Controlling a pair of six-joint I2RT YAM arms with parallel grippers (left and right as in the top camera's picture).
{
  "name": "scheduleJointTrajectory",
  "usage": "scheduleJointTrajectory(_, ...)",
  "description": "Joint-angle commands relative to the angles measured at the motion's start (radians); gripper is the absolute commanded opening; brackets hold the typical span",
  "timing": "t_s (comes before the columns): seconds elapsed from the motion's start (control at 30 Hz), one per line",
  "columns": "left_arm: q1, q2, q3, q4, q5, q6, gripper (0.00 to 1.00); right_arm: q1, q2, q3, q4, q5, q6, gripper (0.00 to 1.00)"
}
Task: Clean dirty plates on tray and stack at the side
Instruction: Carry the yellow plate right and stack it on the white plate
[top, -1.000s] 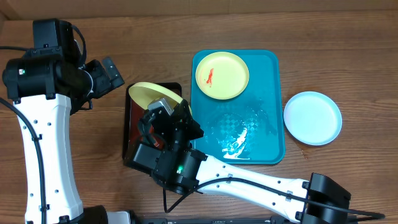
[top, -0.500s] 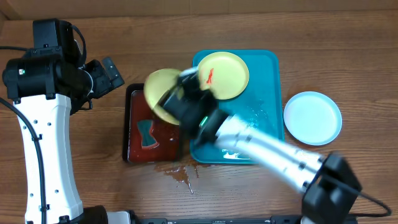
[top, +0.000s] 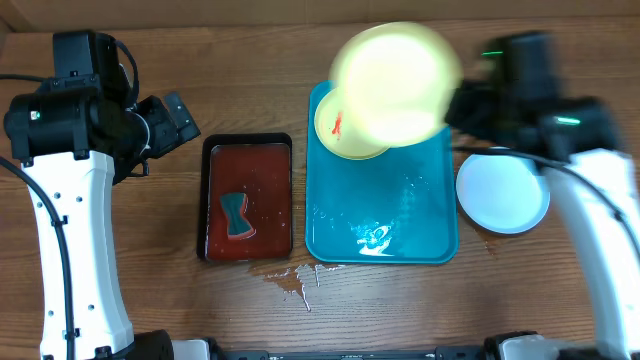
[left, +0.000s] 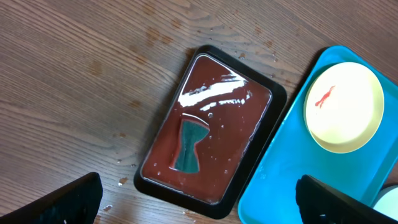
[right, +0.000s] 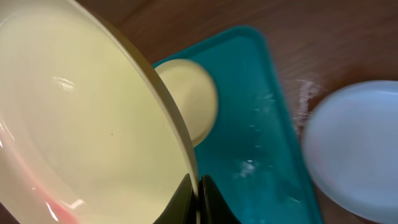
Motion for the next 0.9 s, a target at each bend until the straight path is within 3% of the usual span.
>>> scheduleJointTrajectory(0.0,0.005,-0.002,0.015,0.001,0.007,0.008,1.0,-0.185,0.003,0.006,-0.099,0.031,0.013,0.04)
scheduleJointTrajectory(0.17,0.005,-0.002,0.015,0.001,0.007,0.008,1.0,-0.433,0.059,-0.081,-0.19,0.079,-0.027,0.04)
scheduleJointTrajectory(0.33,0.005,-0.002,0.015,0.001,0.007,0.008,1.0,-0.587,0.103,-0.26,-0.127,0.079,-0.026,0.04)
scheduleJointTrajectory(0.63,0.005,-0.002,0.015,0.001,0.007,0.008,1.0,-0.66,0.105,-0.498,0.068,0.05,-0.042,0.08)
scheduleJointTrajectory(0.87,0.005,-0.002,0.015,0.001,0.007,0.008,1.0,-0.605,0.09,-0.469,0.067,0.001,-0.089,0.36)
